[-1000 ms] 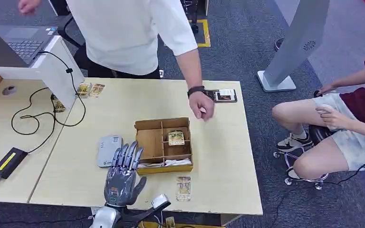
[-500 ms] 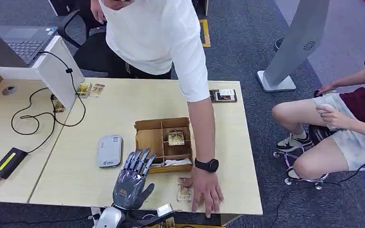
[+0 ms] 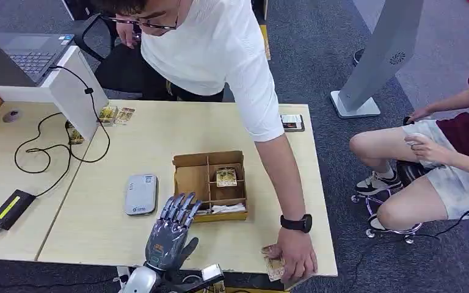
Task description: Pass the card to the sensor for recognition and then transmit it.
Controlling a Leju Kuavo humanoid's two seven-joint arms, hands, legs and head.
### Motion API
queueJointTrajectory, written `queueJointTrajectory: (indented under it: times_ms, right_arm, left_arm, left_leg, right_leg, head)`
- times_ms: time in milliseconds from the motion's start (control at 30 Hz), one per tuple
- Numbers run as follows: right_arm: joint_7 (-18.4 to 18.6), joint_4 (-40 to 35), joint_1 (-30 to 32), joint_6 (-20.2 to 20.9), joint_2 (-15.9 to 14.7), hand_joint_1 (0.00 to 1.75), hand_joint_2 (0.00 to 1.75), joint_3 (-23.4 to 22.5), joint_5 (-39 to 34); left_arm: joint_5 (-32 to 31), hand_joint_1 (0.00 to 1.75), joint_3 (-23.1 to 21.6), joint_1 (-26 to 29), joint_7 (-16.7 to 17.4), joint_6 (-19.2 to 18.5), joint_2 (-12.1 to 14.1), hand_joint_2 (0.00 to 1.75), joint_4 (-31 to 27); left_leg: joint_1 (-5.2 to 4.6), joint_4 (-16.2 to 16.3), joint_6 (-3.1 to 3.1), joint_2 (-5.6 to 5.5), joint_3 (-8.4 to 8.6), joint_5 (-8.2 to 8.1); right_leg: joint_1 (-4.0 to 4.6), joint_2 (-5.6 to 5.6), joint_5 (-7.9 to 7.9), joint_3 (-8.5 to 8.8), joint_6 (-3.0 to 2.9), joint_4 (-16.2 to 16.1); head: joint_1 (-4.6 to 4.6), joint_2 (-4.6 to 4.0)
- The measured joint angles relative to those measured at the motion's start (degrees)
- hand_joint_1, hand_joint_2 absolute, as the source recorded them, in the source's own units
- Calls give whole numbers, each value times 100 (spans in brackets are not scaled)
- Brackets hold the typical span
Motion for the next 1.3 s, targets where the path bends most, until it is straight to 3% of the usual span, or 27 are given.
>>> queueJointTrajectory:
  times_ms: [267,767,1300]
  right_arm:
    - [15,0,-4,9,0,0,175,15,0]
    - [116,0,-38,68,-2,0,175,146,24]
    - [164,0,-88,85,0,0,175,254,33]
  left_arm:
    - [-37,0,2,0,-7,0,-7,175,6]
    - [-26,0,-4,-340,483,0,-68,175,315]
    - [33,0,-42,-683,557,-11,-70,175,588]
  left_leg:
    - [0,0,0,0,0,0]
    - [0,0,0,0,1,0]
    - [0,0,0,0,0,0]
  right_leg:
    - [0,0,0,0,0,0]
    - [0,0,0,0,0,0]
    - [0,1,0,-1,-1,0]
  head:
    - [0,0]
    - [0,0]
    - [0,0]
